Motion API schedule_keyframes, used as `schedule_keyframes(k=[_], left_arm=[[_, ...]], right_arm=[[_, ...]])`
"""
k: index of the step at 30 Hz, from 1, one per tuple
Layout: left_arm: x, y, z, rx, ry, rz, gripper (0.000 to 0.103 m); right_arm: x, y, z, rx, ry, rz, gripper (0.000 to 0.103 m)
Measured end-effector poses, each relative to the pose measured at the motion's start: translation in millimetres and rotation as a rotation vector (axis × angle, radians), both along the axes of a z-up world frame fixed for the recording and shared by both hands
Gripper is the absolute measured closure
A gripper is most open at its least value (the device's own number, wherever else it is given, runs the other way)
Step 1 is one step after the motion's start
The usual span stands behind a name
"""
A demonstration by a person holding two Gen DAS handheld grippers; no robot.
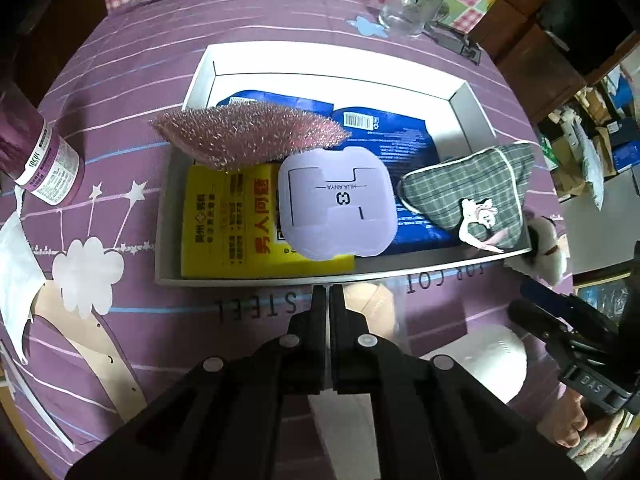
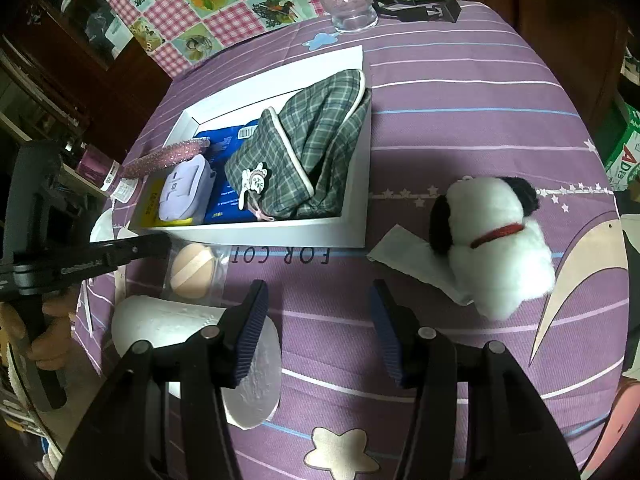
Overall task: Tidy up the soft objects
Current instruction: 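Grasp the beige puff with left gripper while right gripper approaches the panda plush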
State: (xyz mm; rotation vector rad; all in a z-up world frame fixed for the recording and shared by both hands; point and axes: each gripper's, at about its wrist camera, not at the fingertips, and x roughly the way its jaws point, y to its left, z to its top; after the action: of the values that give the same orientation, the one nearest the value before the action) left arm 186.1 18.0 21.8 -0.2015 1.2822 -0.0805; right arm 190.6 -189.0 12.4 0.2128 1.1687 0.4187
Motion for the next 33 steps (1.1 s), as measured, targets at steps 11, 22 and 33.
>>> schedule_keyframes(k=[11,22,33], left_arm=[[5,-16,-7,-0.002,0.008,-0.042,0.023],[18,-44,-34,0.119,0.141,-0.047,0.020],[8,-60,-23,0.192,0.087,-0.020,0.053]], right_arm=[[0,-2,1,-0.003,0.001,-0.001,0.049],[-1,-2,2,-0.001,0.003,-0.004,0.049],[0,-4,-2,-0.016,0.021,-0.011,0.049]])
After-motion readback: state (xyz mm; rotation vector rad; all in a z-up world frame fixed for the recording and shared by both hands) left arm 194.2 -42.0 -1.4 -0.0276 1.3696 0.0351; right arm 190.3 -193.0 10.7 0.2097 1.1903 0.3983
